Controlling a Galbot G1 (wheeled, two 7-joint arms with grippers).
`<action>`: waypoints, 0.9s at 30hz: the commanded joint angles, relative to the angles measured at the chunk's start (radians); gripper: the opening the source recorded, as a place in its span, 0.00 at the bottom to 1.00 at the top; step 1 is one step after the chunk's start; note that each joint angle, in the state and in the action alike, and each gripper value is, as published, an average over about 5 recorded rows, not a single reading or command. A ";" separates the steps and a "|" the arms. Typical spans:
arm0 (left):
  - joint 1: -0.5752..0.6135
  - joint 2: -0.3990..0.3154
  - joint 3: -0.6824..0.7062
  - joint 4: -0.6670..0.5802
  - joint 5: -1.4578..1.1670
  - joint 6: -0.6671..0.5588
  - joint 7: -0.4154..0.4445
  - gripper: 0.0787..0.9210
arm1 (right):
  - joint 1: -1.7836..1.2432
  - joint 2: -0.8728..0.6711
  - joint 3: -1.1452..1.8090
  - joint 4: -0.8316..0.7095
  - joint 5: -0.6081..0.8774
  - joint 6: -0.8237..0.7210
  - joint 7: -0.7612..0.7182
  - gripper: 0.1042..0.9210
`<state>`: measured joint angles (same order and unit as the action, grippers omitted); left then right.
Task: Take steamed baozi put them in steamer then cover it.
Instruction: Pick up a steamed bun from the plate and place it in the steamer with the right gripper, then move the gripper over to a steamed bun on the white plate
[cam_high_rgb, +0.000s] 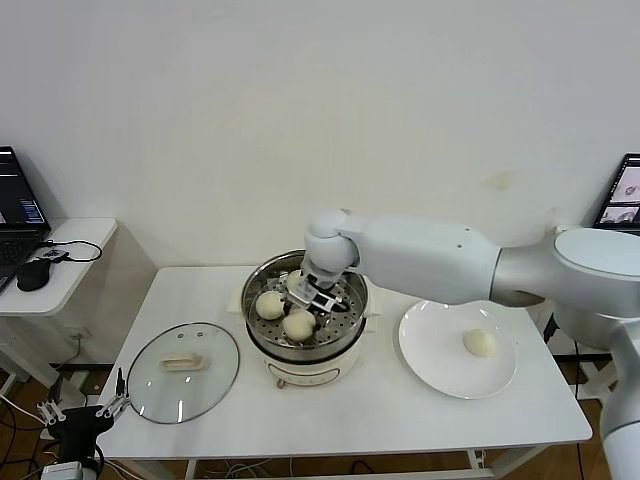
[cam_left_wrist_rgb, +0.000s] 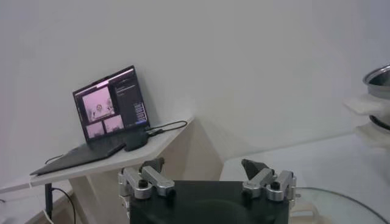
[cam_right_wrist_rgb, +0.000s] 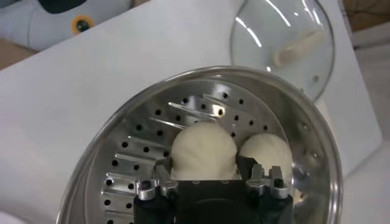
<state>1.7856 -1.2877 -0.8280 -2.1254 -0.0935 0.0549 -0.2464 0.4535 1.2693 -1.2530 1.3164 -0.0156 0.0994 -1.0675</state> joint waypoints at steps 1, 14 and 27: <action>0.000 -0.003 0.001 -0.005 0.001 0.000 0.000 0.88 | 0.000 -0.009 -0.006 0.008 -0.023 0.042 -0.003 0.70; 0.001 0.011 -0.011 -0.014 0.000 0.001 0.000 0.88 | 0.083 -0.149 0.119 0.065 0.080 -0.238 0.024 0.88; -0.005 0.031 0.016 -0.027 0.010 0.005 0.005 0.88 | -0.043 -0.659 0.267 0.284 0.140 -0.492 0.019 0.88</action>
<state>1.7800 -1.2637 -0.8232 -2.1503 -0.0873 0.0595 -0.2422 0.5235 0.9599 -1.1202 1.4711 0.1058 -0.2247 -1.0459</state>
